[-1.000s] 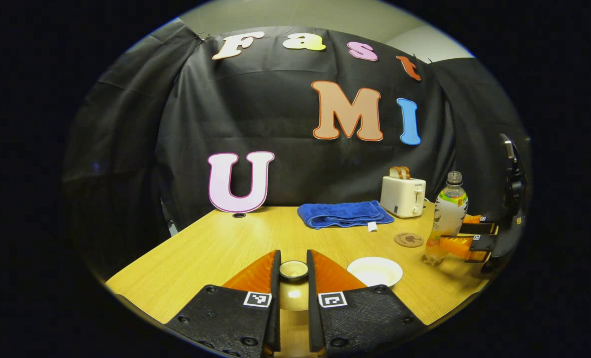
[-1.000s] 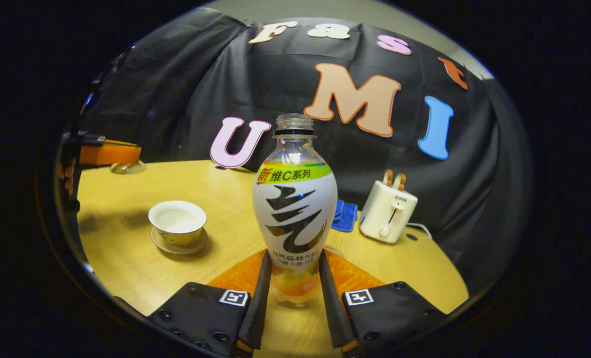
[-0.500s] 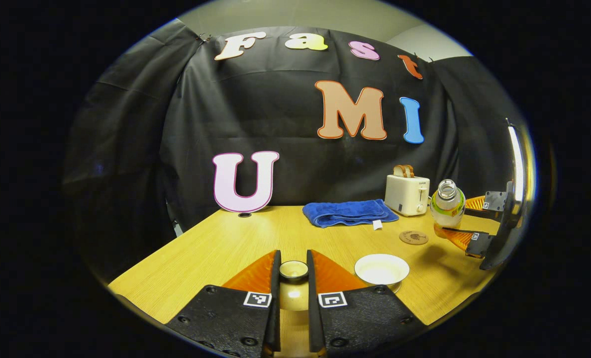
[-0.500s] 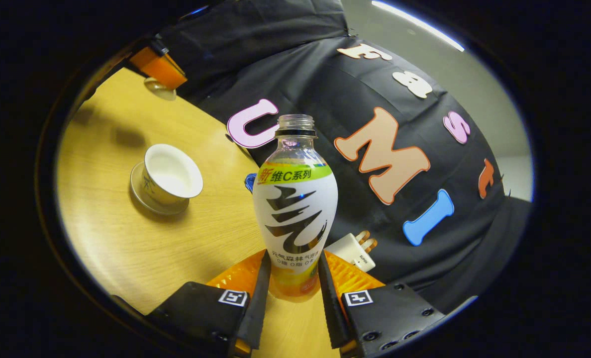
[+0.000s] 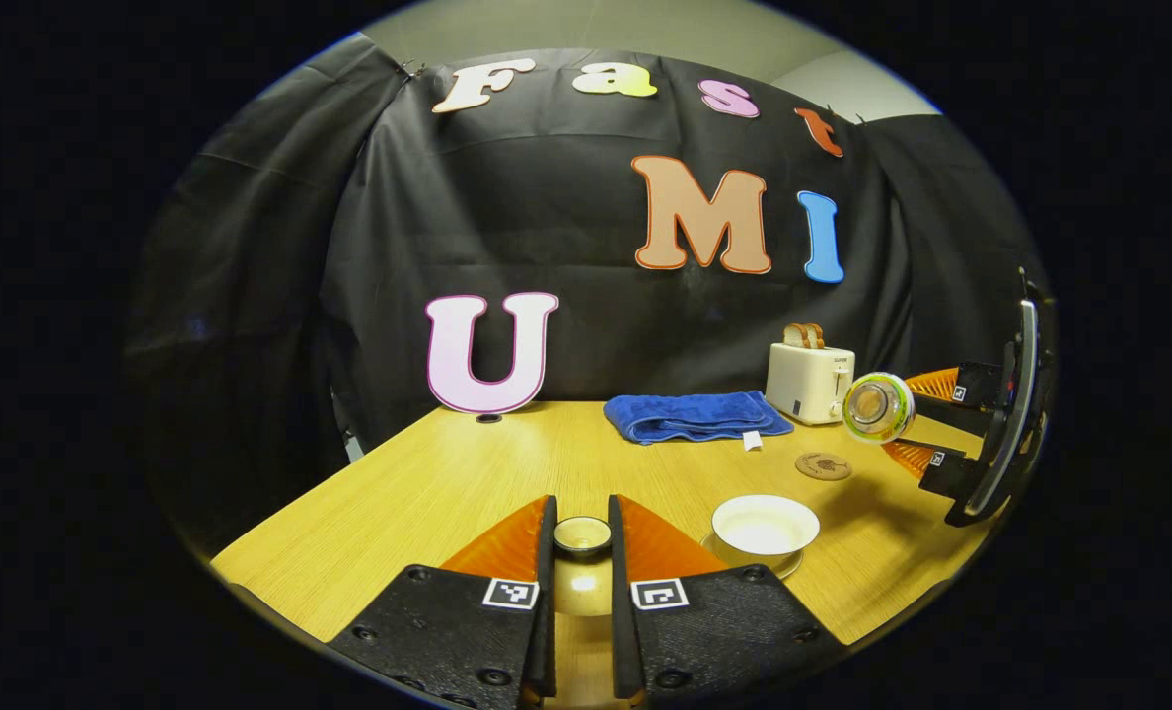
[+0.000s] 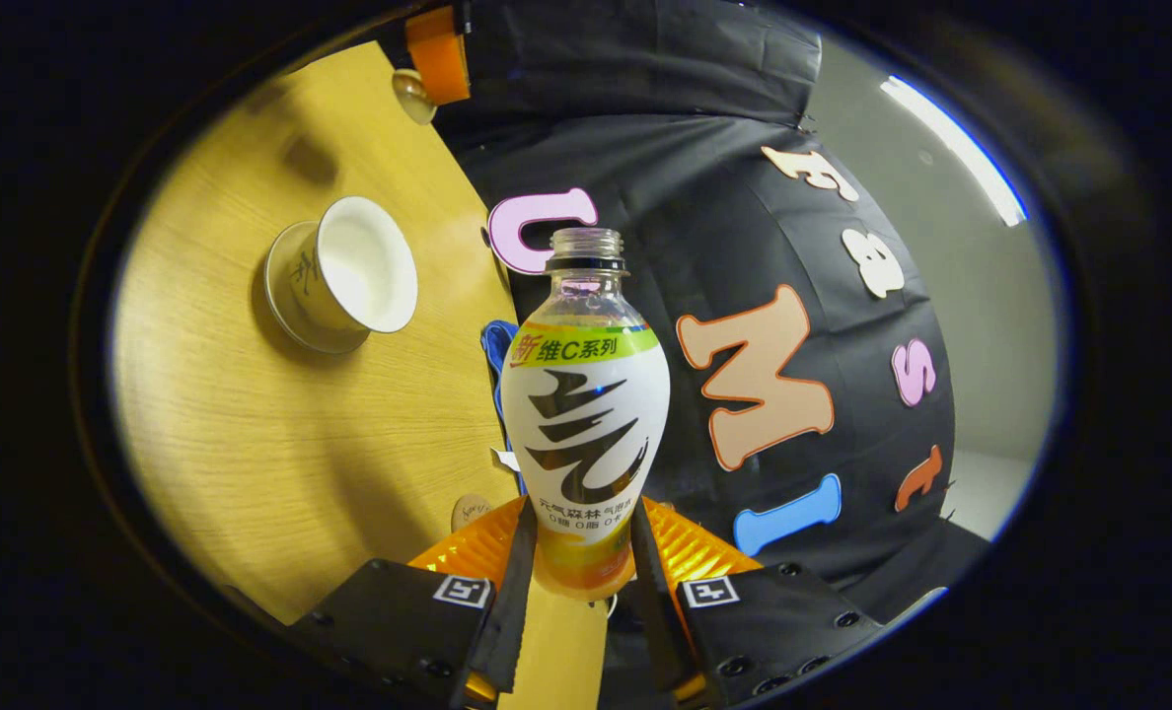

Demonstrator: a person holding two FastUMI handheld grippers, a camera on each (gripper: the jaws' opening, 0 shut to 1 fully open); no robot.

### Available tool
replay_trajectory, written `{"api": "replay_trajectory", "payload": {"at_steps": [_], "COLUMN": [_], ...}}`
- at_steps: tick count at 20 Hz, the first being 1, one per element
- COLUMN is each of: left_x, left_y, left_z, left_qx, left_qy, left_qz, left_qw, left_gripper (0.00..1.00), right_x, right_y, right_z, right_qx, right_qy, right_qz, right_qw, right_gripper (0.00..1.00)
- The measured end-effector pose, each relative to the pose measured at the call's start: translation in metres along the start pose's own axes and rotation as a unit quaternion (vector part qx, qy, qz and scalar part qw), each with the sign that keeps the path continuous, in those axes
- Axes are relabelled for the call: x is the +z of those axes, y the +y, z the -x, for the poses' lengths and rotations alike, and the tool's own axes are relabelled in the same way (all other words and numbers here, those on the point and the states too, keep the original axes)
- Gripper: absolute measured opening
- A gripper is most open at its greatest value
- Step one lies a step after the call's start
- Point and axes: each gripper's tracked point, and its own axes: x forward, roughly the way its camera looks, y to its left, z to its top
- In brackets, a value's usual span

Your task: Open the teacup lid with one hand, grasp the water bottle and pour water into the teacup with the other hand; after pouring, place the water bottle on the coaster and then close the teacup lid.

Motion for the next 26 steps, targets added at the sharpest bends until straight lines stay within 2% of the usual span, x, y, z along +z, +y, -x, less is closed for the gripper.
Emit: {"api": "replay_trajectory", "payload": {"at_steps": [7, 13, 15, 18, 26], "left_x": [0.000, -0.001, 0.000, -0.002, 0.000], "left_y": [0.005, 0.007, 0.005, 0.004, 0.003], "left_z": [0.004, 0.007, 0.009, 0.009, 0.012], "left_qx": [0.003, 0.004, 0.001, -0.001, -0.003], "left_qy": [-0.003, -0.005, -0.007, -0.006, -0.009], "left_qz": [0.000, 0.000, 0.002, 0.003, 0.003], "left_qw": [1.000, 1.000, 1.000, 1.000, 1.000], "left_gripper": [0.19, 0.19, 0.19, 0.19, 0.19], "right_x": [0.020, 0.023, 0.027, 0.028, 0.031], "right_y": [0.007, 0.018, 0.018, 0.018, 0.012], "right_z": [-0.010, -0.011, -0.013, -0.017, -0.023], "right_qx": [0.002, 0.017, 0.015, 0.012, 0.016], "right_qy": [-0.021, -0.026, -0.033, -0.034, -0.041], "right_qz": [0.105, 0.187, 0.242, 0.287, 0.354], "right_qw": [0.994, 0.982, 0.969, 0.957, 0.934], "right_gripper": [0.55, 0.55, 0.55, 0.55, 0.55]}}
